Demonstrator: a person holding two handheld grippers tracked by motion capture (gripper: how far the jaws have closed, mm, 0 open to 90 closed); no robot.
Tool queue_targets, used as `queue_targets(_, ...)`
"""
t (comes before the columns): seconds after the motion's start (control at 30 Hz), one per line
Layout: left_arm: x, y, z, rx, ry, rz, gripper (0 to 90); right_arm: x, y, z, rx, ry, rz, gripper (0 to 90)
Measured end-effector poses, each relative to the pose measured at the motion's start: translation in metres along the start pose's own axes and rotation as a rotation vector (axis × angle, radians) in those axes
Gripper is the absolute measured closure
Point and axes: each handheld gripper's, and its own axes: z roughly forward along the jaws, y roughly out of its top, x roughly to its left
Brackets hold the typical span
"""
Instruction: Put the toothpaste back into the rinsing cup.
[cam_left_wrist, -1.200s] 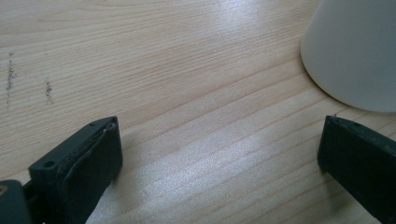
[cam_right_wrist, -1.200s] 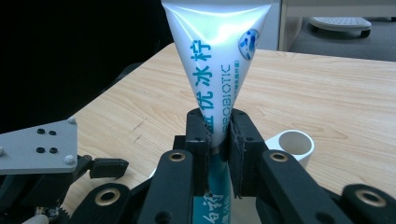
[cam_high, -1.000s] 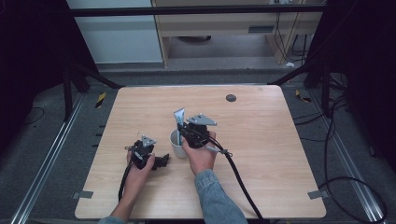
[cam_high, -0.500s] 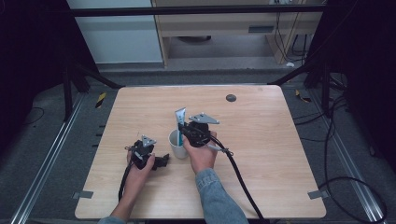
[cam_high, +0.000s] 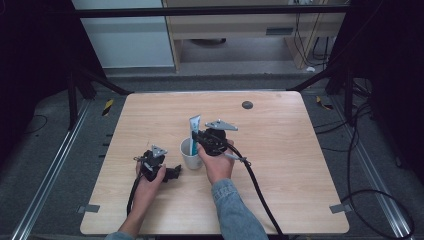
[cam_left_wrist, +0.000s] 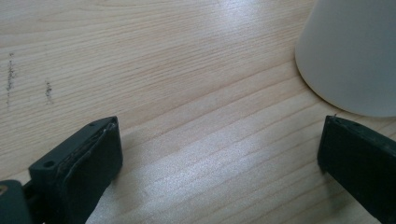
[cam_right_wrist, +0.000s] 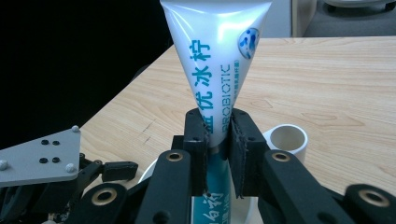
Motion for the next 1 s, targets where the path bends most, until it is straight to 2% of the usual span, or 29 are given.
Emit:
queue_targets(0.67,0.0000,0.0000,0.0000,0.000,0.000,0.000,0.0,-0.0056,-0.0049,-0.0019,0.007,0.004,0.010,74.7)
queue_targets(1.0,-0.0001,0.0000,0.0001,0.000,0.000,-0.001,0.0,-0.0055,-0.0068,-0.0030,0.013,-0.002,0.007,69.1)
